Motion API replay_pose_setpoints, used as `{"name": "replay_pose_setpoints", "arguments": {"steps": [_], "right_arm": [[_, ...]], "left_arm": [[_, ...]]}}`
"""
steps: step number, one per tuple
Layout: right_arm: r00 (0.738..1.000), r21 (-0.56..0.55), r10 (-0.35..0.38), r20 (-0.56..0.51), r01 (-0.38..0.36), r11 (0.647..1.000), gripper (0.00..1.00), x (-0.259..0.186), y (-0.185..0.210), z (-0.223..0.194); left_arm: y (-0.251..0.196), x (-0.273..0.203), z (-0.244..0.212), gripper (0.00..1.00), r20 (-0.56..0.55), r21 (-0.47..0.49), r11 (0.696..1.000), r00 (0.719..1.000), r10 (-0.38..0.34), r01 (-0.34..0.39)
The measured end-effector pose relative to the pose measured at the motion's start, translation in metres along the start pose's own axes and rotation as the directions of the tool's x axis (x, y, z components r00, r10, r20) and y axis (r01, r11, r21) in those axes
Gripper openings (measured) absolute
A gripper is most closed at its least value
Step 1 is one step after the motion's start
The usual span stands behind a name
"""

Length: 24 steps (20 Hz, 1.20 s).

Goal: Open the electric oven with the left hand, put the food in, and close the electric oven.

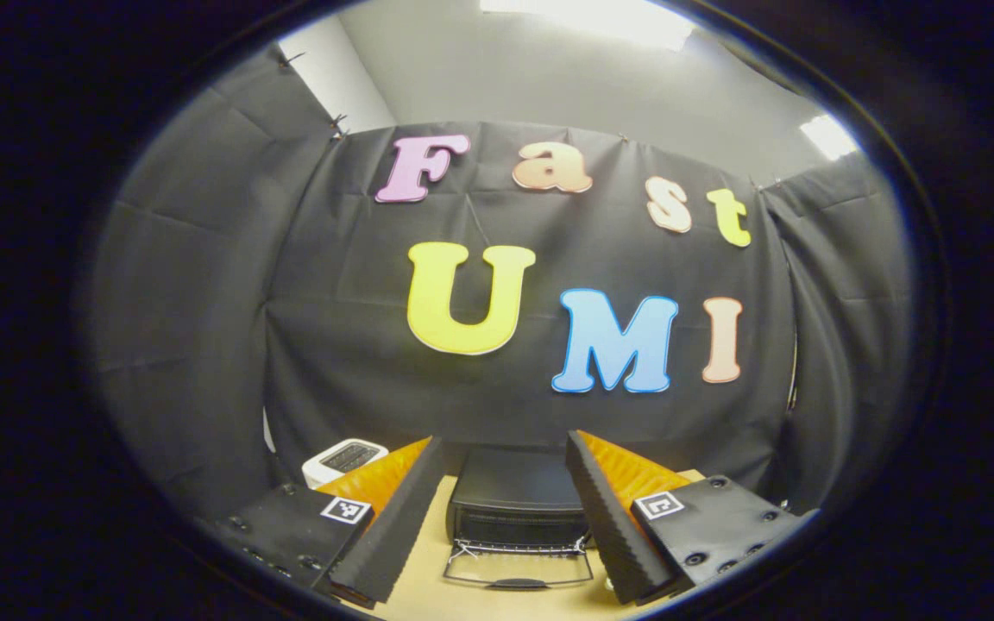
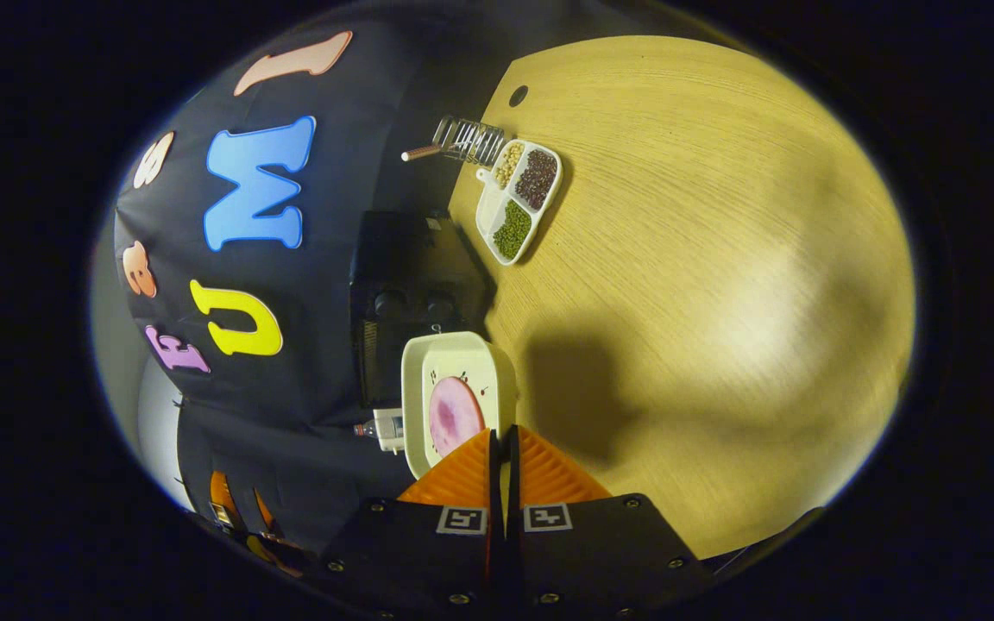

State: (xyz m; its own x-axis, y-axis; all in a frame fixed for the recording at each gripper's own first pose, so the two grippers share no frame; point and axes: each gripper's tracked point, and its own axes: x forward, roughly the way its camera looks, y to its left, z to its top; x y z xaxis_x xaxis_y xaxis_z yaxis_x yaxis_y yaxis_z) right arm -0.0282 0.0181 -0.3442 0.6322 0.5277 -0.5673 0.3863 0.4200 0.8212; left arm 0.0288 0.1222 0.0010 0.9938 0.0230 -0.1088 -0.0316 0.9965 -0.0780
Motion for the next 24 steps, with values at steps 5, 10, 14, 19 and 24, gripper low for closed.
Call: {"name": "replay_pose_setpoints", "arguments": {"steps": [5, 10, 14, 19, 24], "right_arm": [[0.99, 0.075, -0.005, 0.143, -0.006, 0.997, 0.02, 0.012, 0.036, -0.026], [0.976, 0.088, -0.06, 0.208, 0.042, 0.995, 0.01, 0.045, 0.047, -0.051], [0.966, 0.119, -0.108, 0.233, 0.082, 0.989, 0.01, 0.071, 0.057, -0.06], [0.957, 0.136, -0.136, 0.256, 0.104, 0.985, 0.01, 0.122, 0.079, -0.059], [0.939, 0.203, -0.159, 0.306, 0.099, 0.974, 0.02, 0.179, 0.1, -0.044]], "left_arm": [[0.027, 0.006, -0.001, 0.99, -0.008, 0.0, 0.999, 0.999, -0.049, 0.049], [0.05, 0.003, -0.001, 0.95, -0.014, -0.018, 0.998, 0.998, -0.062, 0.061], [0.067, -0.003, 0.001, 0.93, -0.009, -0.01, 0.999, 0.999, -0.053, 0.053], [0.081, -0.012, -0.001, 0.99, -0.012, -0.008, 0.999, 0.999, -0.039, 0.039], [0.097, -0.011, -0.007, 0.99, -0.041, -0.006, 1.0, 0.999, -0.024, 0.024]]}}
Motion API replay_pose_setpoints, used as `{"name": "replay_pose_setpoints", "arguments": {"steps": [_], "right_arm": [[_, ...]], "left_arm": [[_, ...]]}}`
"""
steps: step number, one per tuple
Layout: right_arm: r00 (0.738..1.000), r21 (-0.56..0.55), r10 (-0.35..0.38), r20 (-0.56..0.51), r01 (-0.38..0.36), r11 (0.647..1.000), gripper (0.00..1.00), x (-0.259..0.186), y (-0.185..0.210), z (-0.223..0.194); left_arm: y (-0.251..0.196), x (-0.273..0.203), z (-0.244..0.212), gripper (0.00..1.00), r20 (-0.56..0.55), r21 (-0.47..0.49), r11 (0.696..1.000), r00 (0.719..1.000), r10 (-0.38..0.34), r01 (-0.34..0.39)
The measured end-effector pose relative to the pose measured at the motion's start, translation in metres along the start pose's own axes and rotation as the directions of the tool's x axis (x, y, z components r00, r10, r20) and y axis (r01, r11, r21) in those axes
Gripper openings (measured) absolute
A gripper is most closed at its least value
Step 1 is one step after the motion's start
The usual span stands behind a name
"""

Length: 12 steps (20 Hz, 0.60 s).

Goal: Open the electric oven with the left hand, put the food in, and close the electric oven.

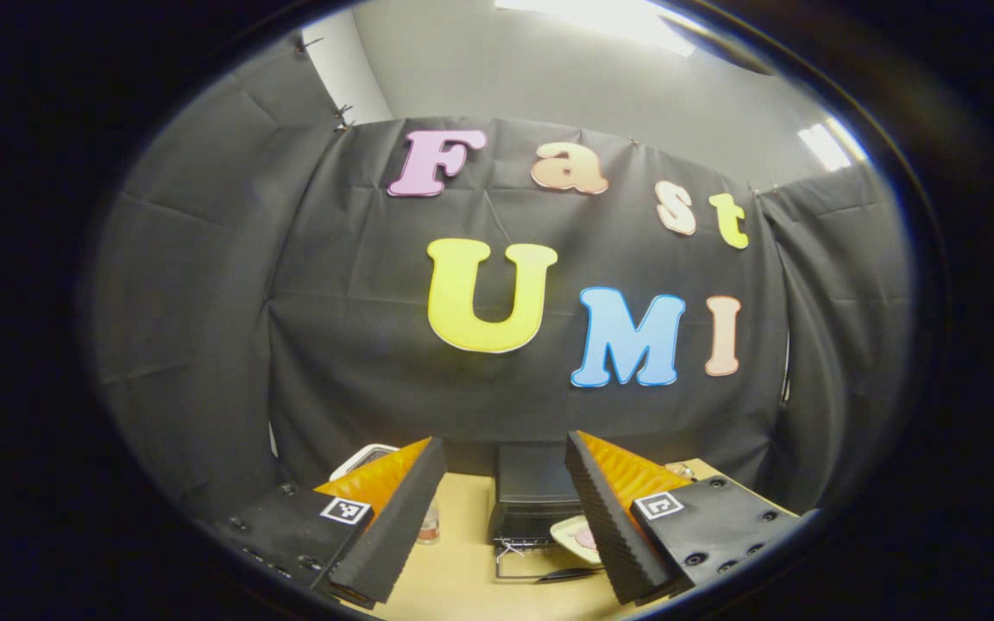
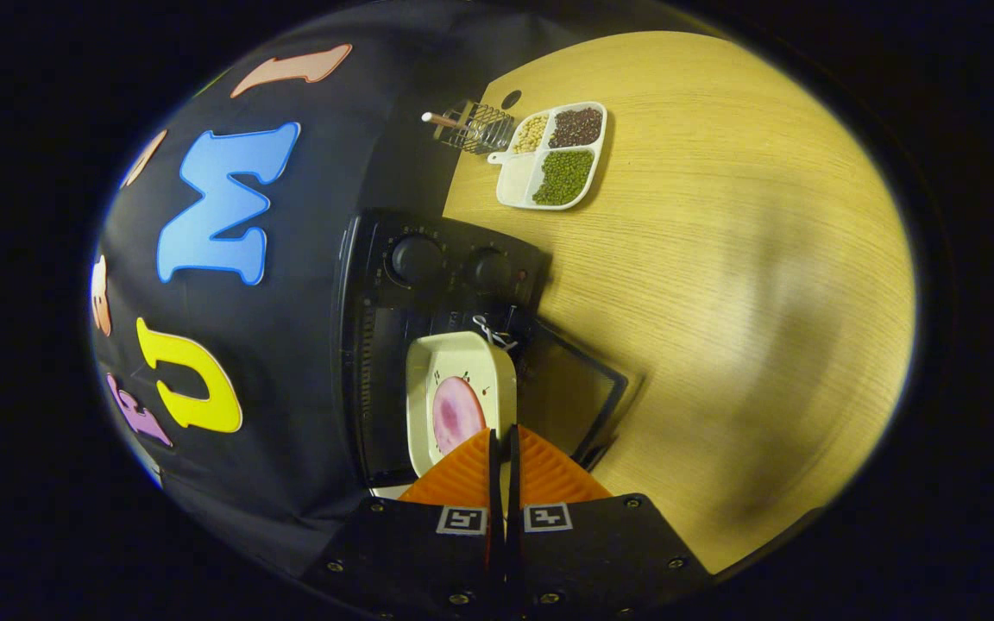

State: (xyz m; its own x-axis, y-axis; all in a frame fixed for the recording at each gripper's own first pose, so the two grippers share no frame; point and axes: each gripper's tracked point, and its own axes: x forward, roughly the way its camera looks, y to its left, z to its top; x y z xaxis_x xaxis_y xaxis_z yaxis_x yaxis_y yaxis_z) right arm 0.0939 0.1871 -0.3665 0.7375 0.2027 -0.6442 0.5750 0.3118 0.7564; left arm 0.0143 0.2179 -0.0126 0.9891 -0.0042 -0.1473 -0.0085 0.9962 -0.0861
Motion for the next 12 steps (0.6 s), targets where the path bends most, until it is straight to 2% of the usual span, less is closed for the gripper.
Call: {"name": "replay_pose_setpoints", "arguments": {"steps": [7, 8, 9, 12], "right_arm": [[0.991, 0.146, -0.06, 0.122, 0.042, 0.988, 0.01, 0.061, 0.021, -0.011], [0.988, 0.16, -0.069, 0.14, 0.047, 0.986, 0.01, 0.069, 0.024, -0.01], [0.985, 0.167, -0.078, 0.155, 0.051, 0.985, 0.01, 0.078, 0.026, -0.008], [0.98, 0.187, -0.054, 0.189, 0.018, 0.982, 0.02, 0.104, 0.038, -0.006]], "left_arm": [[0.039, 0.0, -0.014, 0.99, -0.043, -0.005, 0.998, 0.997, 0.064, -0.064], [0.046, 0.0, -0.018, 0.95, -0.05, -0.005, 0.997, 0.996, 0.074, -0.074], [0.052, -0.001, -0.019, 0.99, -0.056, -0.002, 0.996, 0.995, 0.087, -0.087], [0.07, -0.01, -0.033, 0.99, -0.073, 0.003, 0.992, 0.989, 0.127, -0.127]]}}
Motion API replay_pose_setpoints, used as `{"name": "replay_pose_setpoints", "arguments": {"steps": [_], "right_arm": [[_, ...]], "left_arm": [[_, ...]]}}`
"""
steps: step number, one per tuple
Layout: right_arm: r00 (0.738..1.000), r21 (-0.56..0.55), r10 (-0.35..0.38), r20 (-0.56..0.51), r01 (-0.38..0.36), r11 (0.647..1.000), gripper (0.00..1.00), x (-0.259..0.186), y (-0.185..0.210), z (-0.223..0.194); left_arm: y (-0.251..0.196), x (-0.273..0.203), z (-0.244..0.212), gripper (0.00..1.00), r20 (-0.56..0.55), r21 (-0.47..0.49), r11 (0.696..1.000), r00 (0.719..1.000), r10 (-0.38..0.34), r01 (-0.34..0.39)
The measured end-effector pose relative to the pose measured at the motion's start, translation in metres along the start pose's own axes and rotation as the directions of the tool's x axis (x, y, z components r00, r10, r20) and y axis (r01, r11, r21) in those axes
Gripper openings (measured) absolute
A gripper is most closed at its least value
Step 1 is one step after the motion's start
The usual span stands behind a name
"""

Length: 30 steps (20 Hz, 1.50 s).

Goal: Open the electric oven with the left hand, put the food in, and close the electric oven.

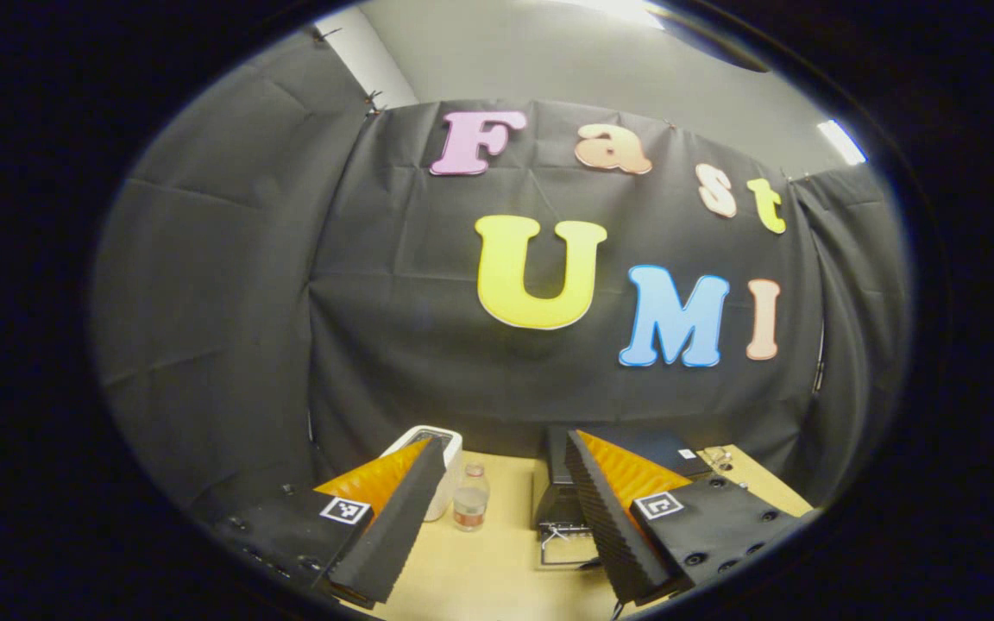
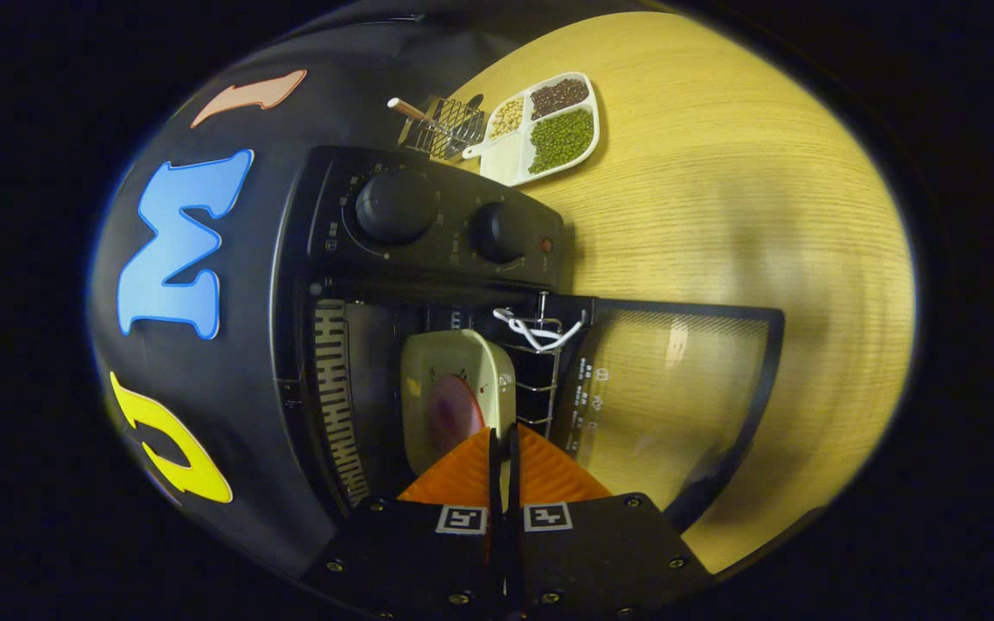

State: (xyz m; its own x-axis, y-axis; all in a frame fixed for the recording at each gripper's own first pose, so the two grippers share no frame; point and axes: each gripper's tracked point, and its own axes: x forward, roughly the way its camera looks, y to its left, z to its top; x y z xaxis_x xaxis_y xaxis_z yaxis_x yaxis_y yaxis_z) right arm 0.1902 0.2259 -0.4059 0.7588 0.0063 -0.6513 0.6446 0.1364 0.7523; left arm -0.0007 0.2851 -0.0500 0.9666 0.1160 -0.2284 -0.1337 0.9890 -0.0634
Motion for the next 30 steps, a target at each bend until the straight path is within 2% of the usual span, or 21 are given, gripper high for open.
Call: {"name": "replay_pose_setpoints", "arguments": {"steps": [2, 5, 6, 7, 11, 13, 15, 16, 17, 18, 19, 20, 21, 22, 23, 25, 26, 27, 30], "right_arm": [[0.999, 0.019, 0.015, 0.034, -0.016, 1.0, 0.02, 0.011, 0.01, 0.001], [0.998, 0.023, 0.047, 0.031, -0.048, 0.999, 0.02, 0.021, 0.021, -0.008], [0.998, 0.015, 0.053, 0.022, -0.053, 0.998, 0.02, 0.023, 0.023, -0.014], [0.998, 0.0, 0.055, 0.018, -0.055, 0.998, 0.02, 0.025, 0.026, -0.018], [0.996, 0.009, 0.084, -0.007, -0.084, 0.996, 0.06, 0.025, 0.032, -0.023], [0.994, -0.023, 0.096, -0.056, -0.098, 0.995, 0.18, 0.017, 0.035, -0.029], [0.99, -0.12, 0.096, -0.1, -0.108, 0.987, 0.31, 0.007, 0.034, -0.032], [0.988, -0.164, 0.091, -0.124, -0.111, 0.98, 0.43, 0.0, 0.031, -0.035], [0.986, -0.195, 0.083, -0.142, -0.11, 0.975, 0.44, -0.007, 0.029, -0.035], [0.985, -0.222, 0.08, -0.156, -0.114, 0.968, 0.46, -0.014, 0.027, -0.033], [0.983, -0.258, 0.065, -0.173, -0.109, 0.96, 0.56, -0.021, 0.022, -0.031], [0.981, -0.298, 0.051, -0.189, -0.107, 0.949, 0.58, -0.023, 0.014, -0.03], [0.978, -0.343, 0.035, -0.204, -0.105, 0.933, 0.58, -0.031, 0.009, -0.027], [0.978, -0.394, 0.02, -0.208, -0.102, 0.913, 0.61, -0.04, 0.005, -0.022], [0.977, -0.449, 0.013, -0.213, -0.11, 0.887, 0.61, -0.049, 0.003, -0.016], [0.977, -0.586, 0.014, -0.211, -0.138, 0.799, 0.61, -0.083, 0.008, -0.002], [0.977, -0.643, 0.038, -0.209, -0.167, 0.747, 0.61, -0.087, 0.012, 0.005], [0.976, -0.686, 0.068, -0.205, -0.193, 0.701, 0.61, -0.11, 0.023, 0.012], [0.965, -0.769, 0.143, -0.22, -0.261, 0.583, 0.61, -0.142, 0.042, 0.029]], "left_arm": [[0.01, 0.002, -0.007, 0.99, -0.02, -0.005, 1.0, 1.0, 0.023, -0.023], [0.017, 0.006, -0.01, 0.92, -0.034, -0.012, 0.999, 0.999, 0.042, -0.043], [0.017, 0.006, -0.01, 0.99, -0.035, -0.013, 0.999, 0.998, 0.044, -0.044], [0.016, 0.007, -0.01, 0.95, -0.036, -0.012, 0.999, 0.998, 0.045, -0.045], [0.003, 0.009, -0.003, 0.97, -0.021, -0.003, 0.999, 0.999, 0.038, -0.038], [-0.003, 0.009, -0.001, 0.99, -0.013, -0.009, 0.999, 0.999, 0.042, -0.042], [-0.015, 0.009, -0.002, 0.99, -0.014, -0.02, 0.999, 0.999, 0.033, -0.033], [-0.022, 0.011, -0.005, 0.92, -0.016, -0.02, 0.999, 0.999, 0.028, -0.028], [-0.028, 0.012, -0.006, 0.92, -0.017, -0.019, 1.0, 1.0, 0.022, -0.022], [-0.036, 0.013, -0.007, 0.99, -0.016, -0.02, 1.0, 1.0, 0.015, -0.016], [-0.043, 0.013, -0.007, 0.99, -0.016, -0.021, 1.0, 1.0, 0.007, -0.007], [-0.049, 0.013, -0.007, 0.99, -0.015, -0.021, 1.0, 1.0, -0.001, 0.0], [-0.056, 0.014, -0.007, 0.95, -0.013, -0.02, 1.0, 1.0, -0.008, 0.007], [-0.063, 0.014, -0.008, 0.99, -0.013, -0.019, 1.0, 1.0, -0.014, 0.014], [-0.069, 0.015, -0.008, 0.95, -0.012, -0.019, 1.0, 1.0, -0.021, 0.021], [-0.084, 0.014, -0.01, 0.92, -0.011, -0.02, 0.999, 0.999, -0.032, 0.032], [-0.091, 0.015, -0.011, 0.99, -0.008, -0.019, 0.999, 0.999, -0.038, 0.038], [-0.098, 0.016, -0.01, 0.92, -0.007, -0.017, 0.999, 0.999, -0.046, 0.046], [-0.122, 0.017, -0.012, 0.97, -0.006, -0.013, 0.997, 0.997, -0.075, 0.075]]}}
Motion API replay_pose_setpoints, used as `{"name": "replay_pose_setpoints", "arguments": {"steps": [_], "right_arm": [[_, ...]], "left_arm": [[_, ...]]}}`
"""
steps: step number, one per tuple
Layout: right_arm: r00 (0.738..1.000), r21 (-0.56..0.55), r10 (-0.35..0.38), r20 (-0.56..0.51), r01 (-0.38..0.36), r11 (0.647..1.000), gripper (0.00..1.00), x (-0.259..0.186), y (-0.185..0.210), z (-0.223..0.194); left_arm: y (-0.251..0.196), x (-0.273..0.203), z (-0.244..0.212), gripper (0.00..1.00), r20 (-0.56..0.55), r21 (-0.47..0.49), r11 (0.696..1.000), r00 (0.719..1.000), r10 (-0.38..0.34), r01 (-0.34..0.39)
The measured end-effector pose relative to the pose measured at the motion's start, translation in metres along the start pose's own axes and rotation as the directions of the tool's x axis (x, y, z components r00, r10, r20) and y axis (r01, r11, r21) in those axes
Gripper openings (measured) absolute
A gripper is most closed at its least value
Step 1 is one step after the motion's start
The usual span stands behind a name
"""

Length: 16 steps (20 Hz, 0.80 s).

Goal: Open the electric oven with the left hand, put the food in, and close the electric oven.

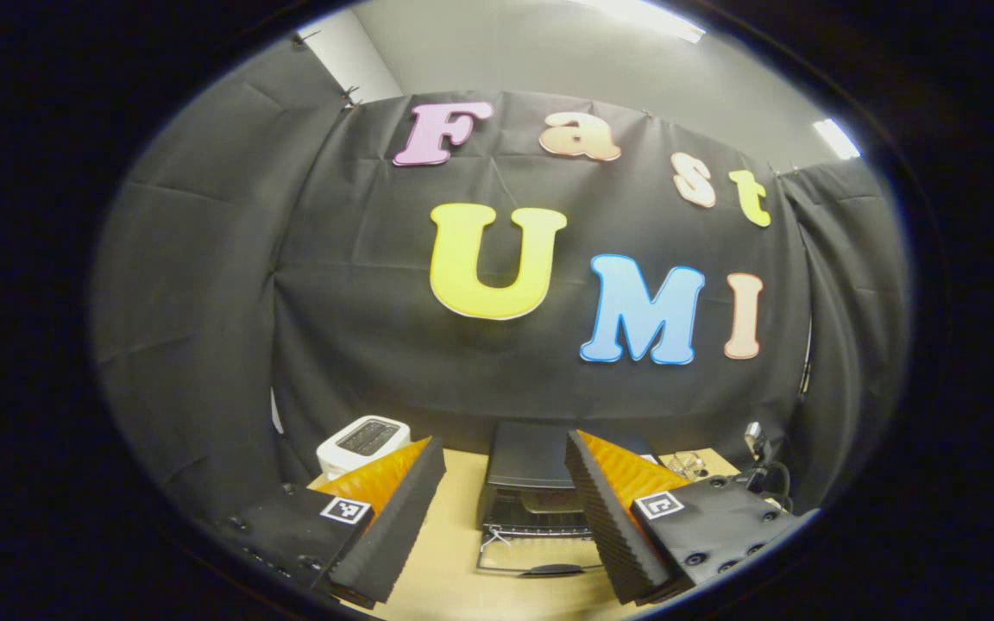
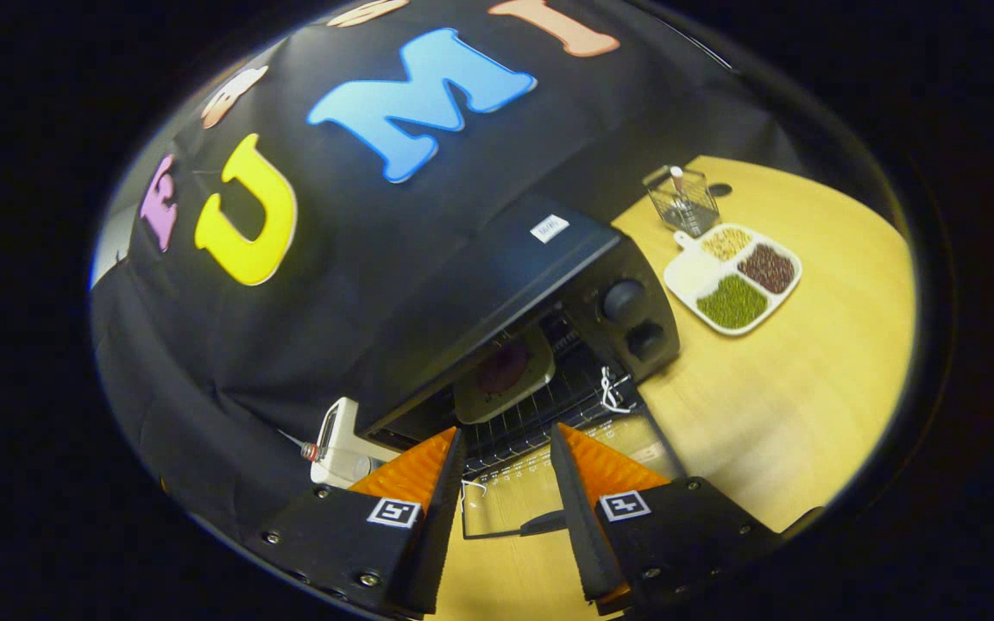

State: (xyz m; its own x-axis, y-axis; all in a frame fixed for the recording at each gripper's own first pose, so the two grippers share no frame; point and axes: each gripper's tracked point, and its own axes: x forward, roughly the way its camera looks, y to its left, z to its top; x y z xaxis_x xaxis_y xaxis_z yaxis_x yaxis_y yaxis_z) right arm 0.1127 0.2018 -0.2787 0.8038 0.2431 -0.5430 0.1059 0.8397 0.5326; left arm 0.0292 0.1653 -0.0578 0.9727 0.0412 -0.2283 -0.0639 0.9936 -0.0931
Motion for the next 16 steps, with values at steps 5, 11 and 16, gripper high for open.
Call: {"name": "replay_pose_setpoints", "arguments": {"steps": [5, 11, 16], "right_arm": [[0.994, -0.192, 0.04, 0.1, -0.02, 0.981, 0.61, -0.052, -0.008, 0.047], [0.945, -0.393, 0.094, 0.312, 0.039, 0.919, 0.61, -0.137, -0.001, 0.125], [0.886, -0.459, 0.17, 0.432, 0.053, 0.887, 0.64, -0.204, 0.012, 0.173]], "left_arm": [[-0.037, 0.0, 0.006, 0.99, 0.015, 0.017, 0.999, 0.999, -0.045, 0.045], [-0.07, -0.005, 0.003, 0.95, 0.019, 0.029, 0.996, 0.997, -0.081, 0.08], [-0.096, -0.004, -0.012, 0.99, -0.009, 0.058, 0.992, 0.993, -0.116, 0.116]]}}
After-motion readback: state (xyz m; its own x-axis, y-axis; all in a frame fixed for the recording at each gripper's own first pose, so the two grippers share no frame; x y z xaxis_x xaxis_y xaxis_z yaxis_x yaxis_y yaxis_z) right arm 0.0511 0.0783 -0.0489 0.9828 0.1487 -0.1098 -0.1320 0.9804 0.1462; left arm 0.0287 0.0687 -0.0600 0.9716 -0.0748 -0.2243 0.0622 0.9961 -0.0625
